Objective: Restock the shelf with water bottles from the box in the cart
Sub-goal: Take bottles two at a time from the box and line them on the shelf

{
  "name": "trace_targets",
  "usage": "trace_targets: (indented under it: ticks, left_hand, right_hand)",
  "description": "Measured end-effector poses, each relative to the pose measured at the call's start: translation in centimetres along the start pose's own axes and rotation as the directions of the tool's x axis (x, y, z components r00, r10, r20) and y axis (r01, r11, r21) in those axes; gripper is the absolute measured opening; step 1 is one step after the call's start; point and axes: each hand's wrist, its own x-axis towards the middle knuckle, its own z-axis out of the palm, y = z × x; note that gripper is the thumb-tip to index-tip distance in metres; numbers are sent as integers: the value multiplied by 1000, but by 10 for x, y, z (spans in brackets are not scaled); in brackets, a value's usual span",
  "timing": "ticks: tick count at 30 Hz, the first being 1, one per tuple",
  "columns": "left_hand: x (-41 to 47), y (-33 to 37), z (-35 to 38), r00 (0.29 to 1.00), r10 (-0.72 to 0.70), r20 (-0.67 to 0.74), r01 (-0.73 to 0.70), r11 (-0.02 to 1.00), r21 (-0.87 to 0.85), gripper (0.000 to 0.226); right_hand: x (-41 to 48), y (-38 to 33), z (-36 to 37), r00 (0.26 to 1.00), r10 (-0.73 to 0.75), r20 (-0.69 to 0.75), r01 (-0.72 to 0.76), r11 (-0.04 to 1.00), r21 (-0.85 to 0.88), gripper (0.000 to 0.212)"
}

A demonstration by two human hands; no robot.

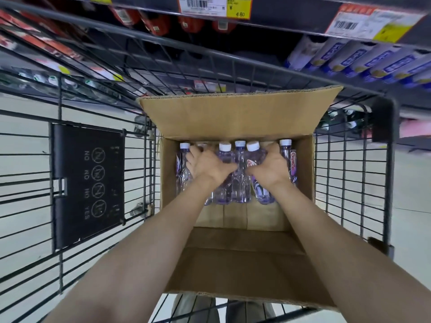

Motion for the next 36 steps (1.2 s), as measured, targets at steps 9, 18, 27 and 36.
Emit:
trace_targets:
  ticks: [9, 18, 27, 36]
  left_hand:
    - [-45, -23, -8, 983, 169, -75, -183, 826, -533, 56]
    - [-111, -18, -109, 917, 324, -233, -399, 715, -574, 54]
    - [-218, -30, -238, 766, 473, -434, -641, 523, -561, 51]
    - [-331, -61, -334, 652, 468, -597, -755, 325, -569, 57]
  right_hand:
    - [-32, 1, -16, 996, -80, -29, 85, 956, 279, 56]
    - [-132, -56, -72, 971, -210, -113, 238, 840, 487, 58]
    - [-262, -129, -141, 853, -412, -321, 520, 722, 456, 69]
    - [-393, -187, -186, 698, -640, -322, 716, 615, 329, 58]
